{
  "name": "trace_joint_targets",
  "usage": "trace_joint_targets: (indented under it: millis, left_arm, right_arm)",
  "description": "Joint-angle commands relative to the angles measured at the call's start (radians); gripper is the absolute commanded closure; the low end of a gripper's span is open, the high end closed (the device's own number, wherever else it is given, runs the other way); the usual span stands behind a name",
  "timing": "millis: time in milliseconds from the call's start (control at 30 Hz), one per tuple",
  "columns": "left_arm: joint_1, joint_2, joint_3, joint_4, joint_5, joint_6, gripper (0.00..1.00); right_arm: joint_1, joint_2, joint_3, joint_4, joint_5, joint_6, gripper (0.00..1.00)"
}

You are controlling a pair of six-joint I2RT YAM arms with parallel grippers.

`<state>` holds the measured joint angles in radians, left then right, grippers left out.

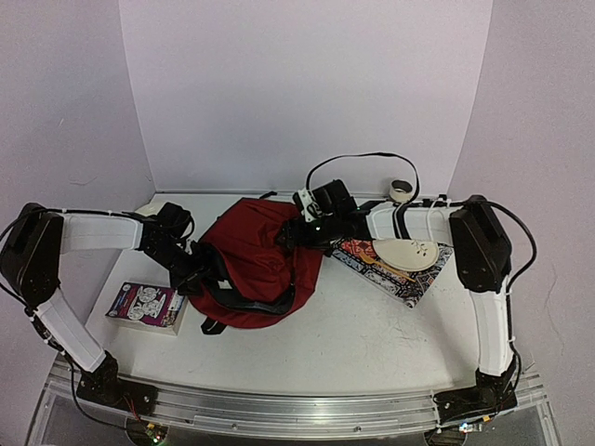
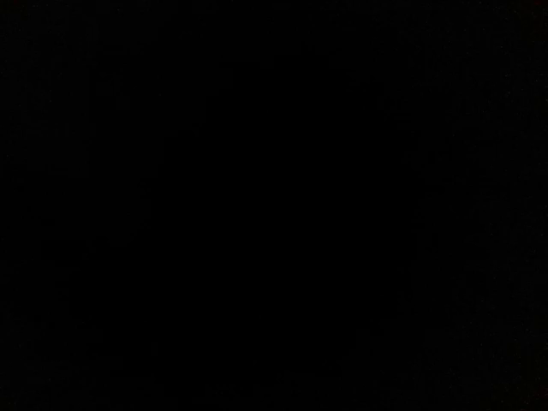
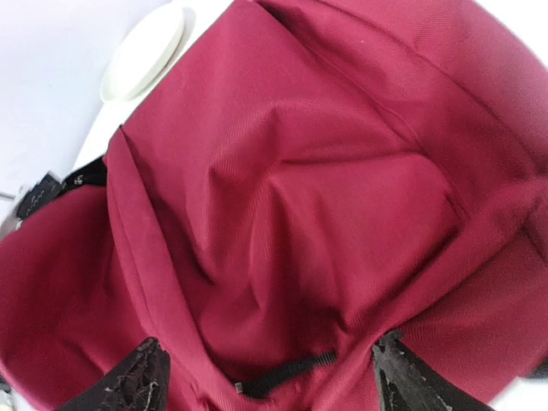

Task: Pack the student bag
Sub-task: Adjust the student bag at the center of the board.

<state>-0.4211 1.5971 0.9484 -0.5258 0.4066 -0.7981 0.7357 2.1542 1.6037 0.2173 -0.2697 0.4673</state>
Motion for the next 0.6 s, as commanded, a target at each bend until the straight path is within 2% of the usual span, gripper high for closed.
trace_joint_targets:
  millis: [0, 333, 567]
  left_arm:
    - [-0.036, 0.056, 0.071, 0.148, 0.064, -0.073, 0.33]
    - [-0.204, 0.201, 0.272, 0.171, 0.047, -0.099, 0.32]
    - [-0.216, 0.119, 0.181, 0.126, -0.032, -0.108, 0.27]
  right_arm:
    - [0.002, -0.227, -0.115, 0.030, 0.095, -0.065, 0.16]
    - [0.002, -0.525, -0.391, 0.027, 0.214, -0.076, 0.12]
    - [0.002, -0.623, -0.468, 0.019, 0.225, -0.073, 0.11]
